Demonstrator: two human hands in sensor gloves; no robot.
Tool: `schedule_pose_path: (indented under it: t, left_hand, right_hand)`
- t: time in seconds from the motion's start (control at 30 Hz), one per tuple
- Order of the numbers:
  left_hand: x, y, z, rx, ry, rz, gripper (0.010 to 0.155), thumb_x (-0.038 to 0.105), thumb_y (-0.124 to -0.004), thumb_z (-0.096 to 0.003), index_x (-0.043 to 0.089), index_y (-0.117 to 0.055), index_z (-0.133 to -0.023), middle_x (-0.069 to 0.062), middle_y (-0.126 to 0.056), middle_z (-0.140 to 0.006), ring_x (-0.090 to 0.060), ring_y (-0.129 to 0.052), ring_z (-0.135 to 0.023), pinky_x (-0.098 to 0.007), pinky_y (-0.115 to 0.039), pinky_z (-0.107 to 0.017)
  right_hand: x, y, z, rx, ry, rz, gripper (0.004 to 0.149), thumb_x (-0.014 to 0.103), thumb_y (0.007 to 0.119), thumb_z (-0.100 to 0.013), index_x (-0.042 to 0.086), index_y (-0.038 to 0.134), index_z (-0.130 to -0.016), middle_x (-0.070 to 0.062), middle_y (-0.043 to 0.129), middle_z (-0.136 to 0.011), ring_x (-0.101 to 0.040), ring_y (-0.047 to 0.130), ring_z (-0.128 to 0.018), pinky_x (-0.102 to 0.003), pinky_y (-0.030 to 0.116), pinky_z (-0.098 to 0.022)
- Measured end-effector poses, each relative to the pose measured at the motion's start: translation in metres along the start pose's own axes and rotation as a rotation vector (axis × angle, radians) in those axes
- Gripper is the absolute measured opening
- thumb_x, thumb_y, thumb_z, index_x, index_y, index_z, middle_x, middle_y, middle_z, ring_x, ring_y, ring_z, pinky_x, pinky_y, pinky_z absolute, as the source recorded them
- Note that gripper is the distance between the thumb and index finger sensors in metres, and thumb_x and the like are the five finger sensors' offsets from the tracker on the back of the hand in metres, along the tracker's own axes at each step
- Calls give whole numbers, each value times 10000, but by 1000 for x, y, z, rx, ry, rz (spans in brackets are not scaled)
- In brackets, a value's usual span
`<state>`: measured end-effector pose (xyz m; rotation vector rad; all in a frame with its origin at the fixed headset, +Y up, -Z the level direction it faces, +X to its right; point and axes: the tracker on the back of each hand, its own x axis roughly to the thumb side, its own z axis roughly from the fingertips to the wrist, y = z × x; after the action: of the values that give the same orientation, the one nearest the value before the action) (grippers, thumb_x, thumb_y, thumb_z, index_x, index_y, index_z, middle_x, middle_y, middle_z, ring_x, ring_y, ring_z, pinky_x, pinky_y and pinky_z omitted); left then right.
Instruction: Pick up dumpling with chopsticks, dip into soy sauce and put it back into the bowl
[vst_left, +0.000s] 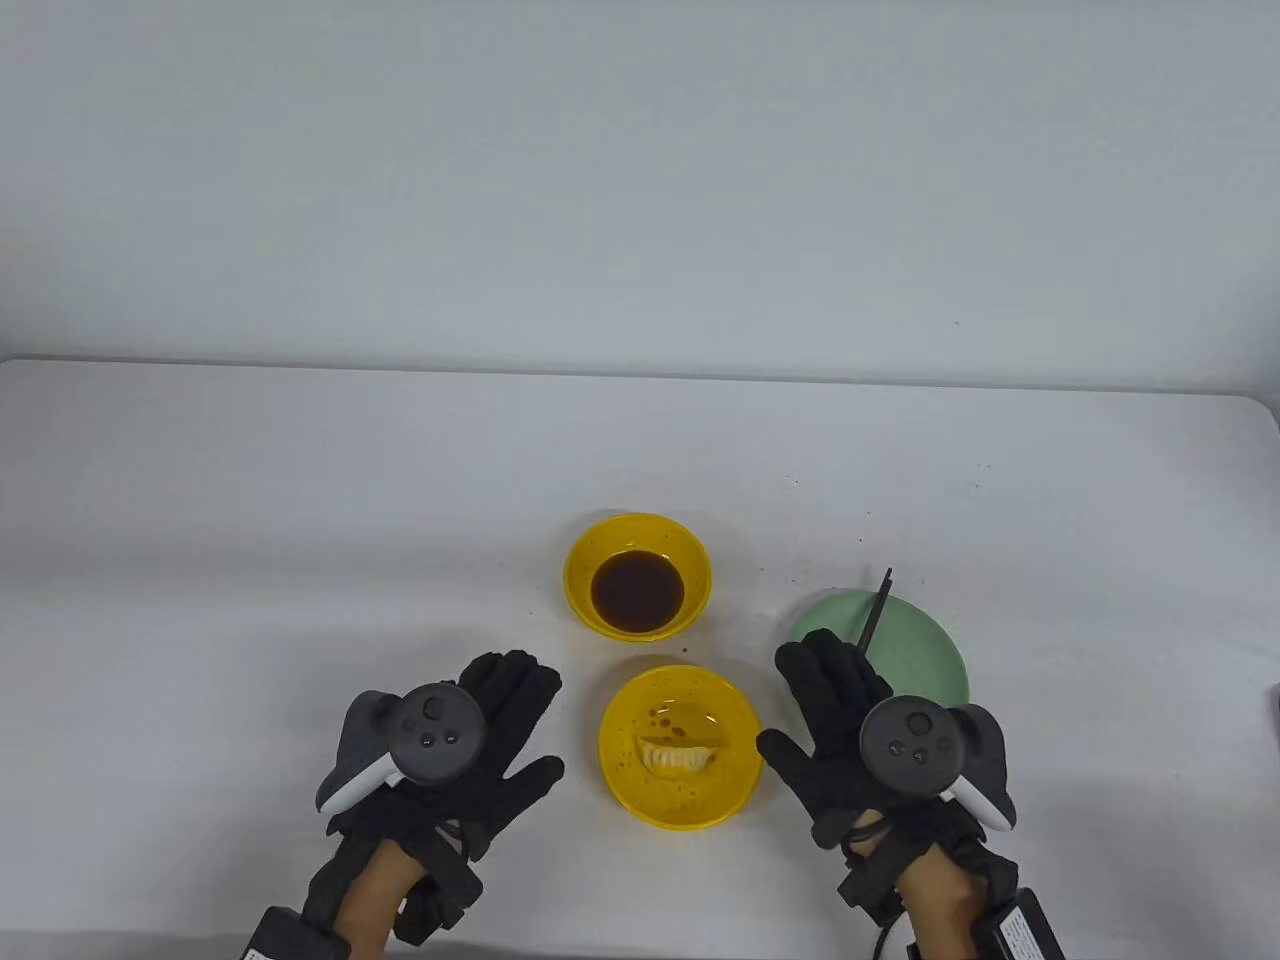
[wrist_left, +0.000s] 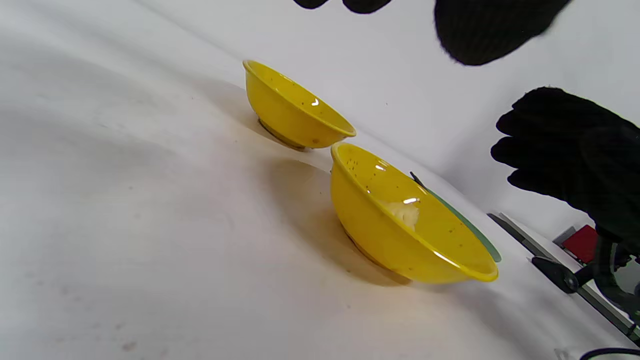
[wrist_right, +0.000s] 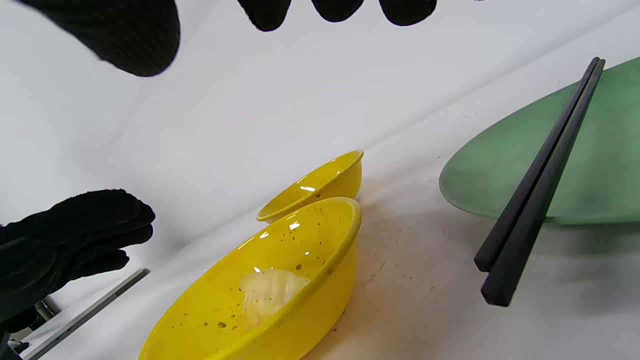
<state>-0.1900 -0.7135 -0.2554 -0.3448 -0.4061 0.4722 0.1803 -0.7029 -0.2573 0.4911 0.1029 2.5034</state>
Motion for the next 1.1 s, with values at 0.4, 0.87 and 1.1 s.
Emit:
schedule_pose_path:
  t: [0.4, 0.87, 1.1]
  left_hand:
    - [2, 0, 1, 4, -14, -14, 822, 642, -624, -494, 397, -193, -1150, 37, -154, -1236, -341, -158, -1183, -643, -195, -813]
    - [1, -2, 0, -14, -12, -19, 823, 640, -628, -491, 391, -204, -1151, 22, -176, -1234, -353, -189, -1180, -646, -215, -808]
    - [1, -3, -1, -24, -4, -26, 824, 639, -632, -490, 383, -212, -1151, 15, -197, -1234, -361, -211, -1177, -648, -228, -806]
  right_hand:
    - [-5, -10, 4, -47, 19, -37, 790, 520, 720, -502, 163, 339, -1096, -237, 284, -1125, -513, 399, -1002, -688, 400, -662]
    - [-59, -37, -8, -154, 193, 38, 684, 411, 734, -520, 235, 392, -1085, -127, 444, -1144, -493, 491, -994, -668, 461, -668]
    - [-78, -11, -23, -18, 270, 248, 574, 216, 765, -504, 200, 544, -1034, -123, 719, -1026, -373, 827, -849, -591, 678, -614]
